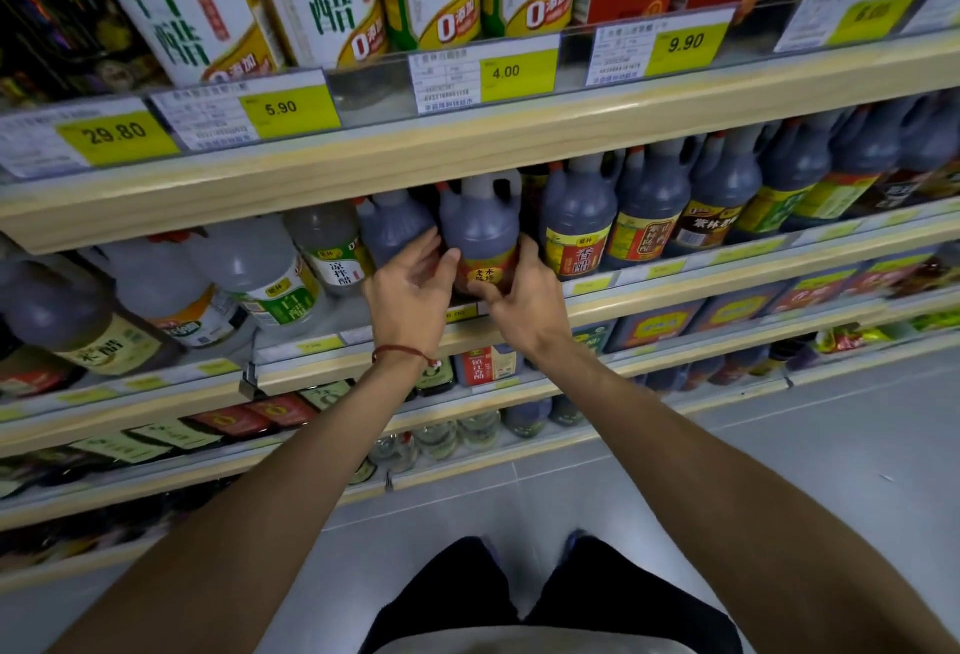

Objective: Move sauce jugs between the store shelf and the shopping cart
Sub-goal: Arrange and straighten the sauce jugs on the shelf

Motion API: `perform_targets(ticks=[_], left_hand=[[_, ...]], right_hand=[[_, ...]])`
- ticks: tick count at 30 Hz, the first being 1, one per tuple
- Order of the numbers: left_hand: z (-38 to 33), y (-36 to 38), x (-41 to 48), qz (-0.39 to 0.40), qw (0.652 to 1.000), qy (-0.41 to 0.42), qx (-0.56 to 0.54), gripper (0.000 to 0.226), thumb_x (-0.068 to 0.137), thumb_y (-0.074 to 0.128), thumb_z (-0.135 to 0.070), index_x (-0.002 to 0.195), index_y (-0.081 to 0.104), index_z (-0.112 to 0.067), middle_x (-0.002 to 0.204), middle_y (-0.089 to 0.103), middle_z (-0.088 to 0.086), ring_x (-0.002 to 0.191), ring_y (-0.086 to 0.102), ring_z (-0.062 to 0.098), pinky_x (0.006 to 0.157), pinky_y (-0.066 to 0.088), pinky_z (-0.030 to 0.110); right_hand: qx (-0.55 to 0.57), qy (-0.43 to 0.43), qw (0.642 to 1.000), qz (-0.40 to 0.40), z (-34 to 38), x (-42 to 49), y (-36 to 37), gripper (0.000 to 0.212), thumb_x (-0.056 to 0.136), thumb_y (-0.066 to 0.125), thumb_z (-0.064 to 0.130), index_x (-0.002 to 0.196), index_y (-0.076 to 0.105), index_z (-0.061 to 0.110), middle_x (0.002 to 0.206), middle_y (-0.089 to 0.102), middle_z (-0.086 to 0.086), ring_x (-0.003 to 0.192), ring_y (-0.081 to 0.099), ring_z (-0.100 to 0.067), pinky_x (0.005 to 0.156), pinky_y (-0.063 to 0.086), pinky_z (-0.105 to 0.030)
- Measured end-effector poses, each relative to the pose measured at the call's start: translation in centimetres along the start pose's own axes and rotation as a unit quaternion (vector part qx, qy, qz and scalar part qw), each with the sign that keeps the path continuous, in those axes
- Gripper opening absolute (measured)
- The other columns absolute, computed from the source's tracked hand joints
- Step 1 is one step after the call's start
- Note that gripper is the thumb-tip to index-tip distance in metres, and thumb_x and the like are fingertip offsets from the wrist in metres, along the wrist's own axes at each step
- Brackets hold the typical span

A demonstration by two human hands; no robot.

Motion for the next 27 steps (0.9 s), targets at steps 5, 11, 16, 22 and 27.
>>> perform_targets(ticks=[5,11,16,22,27], left_hand=[[-1.8,0.5,0.7,0.003,0.997,0.023,0.068,0.050,0.093,0.074,-0.019,0.140,0.059,-0.009,0.106,0.072,-0.001,0.083,0.066,-0.012,0.082,0.053,0.010],[-2.3,1.5,0.9,0.036,0.986,0.039,0.161,0.065,0.091,0.061,-0.049,0.147,0.052,-0.015,0.119,0.056,0.014,0.101,0.069,0.026,0.094,0.057,0.044],[-2.1,2.9,0.2,0.015,0.985,0.013,0.169,0.076,0.088,0.056,-0.057,0.148,0.049,-0.011,0.132,0.055,0.019,0.122,0.059,0.034,0.104,0.050,0.047],[-0.9,4.4,0.0,0.006,0.998,-0.037,0.051,0.077,0.084,0.065,-0.061,0.151,0.043,-0.028,0.139,0.063,0.008,0.130,0.058,0.019,0.110,0.047,0.042],[1.4,4.5,1.3,0.008,0.999,-0.036,0.011,0.076,0.076,0.069,-0.070,0.141,0.044,-0.041,0.129,0.070,0.001,0.119,0.067,0.021,0.092,0.058,0.056]], right_hand=[[-0.021,-0.016,1.000,-0.001,0.3,-0.2,0.0,0.073,0.091,0.079,0.025,0.146,0.039,0.002,0.135,0.057,-0.018,0.123,0.057,-0.038,0.094,0.054,-0.047],[0.004,-0.013,0.998,-0.059,0.1,-1.1,0.9,0.072,0.090,0.077,0.010,0.150,0.039,-0.001,0.135,0.050,-0.020,0.121,0.055,-0.039,0.098,0.050,-0.048],[0.014,-0.031,0.995,-0.090,-0.4,-1.8,0.8,0.067,0.090,0.072,0.006,0.149,0.043,0.001,0.137,0.050,-0.015,0.115,0.057,-0.031,0.091,0.049,-0.038],[0.037,-0.041,0.990,-0.129,-1.4,-1.6,0.4,0.065,0.089,0.070,0.001,0.149,0.047,0.004,0.136,0.054,-0.014,0.118,0.057,-0.030,0.097,0.049,-0.038],[0.043,-0.065,0.985,-0.156,-2.2,-1.6,1.1,0.061,0.092,0.073,0.006,0.149,0.049,0.005,0.136,0.051,-0.013,0.116,0.055,-0.023,0.098,0.046,-0.029]])
Point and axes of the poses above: each hand's wrist, its own x-axis towards the middle knuckle, its own y-axis out of the palm, z = x × y, the point moved 1 cm from there along x, towards the middle knuckle
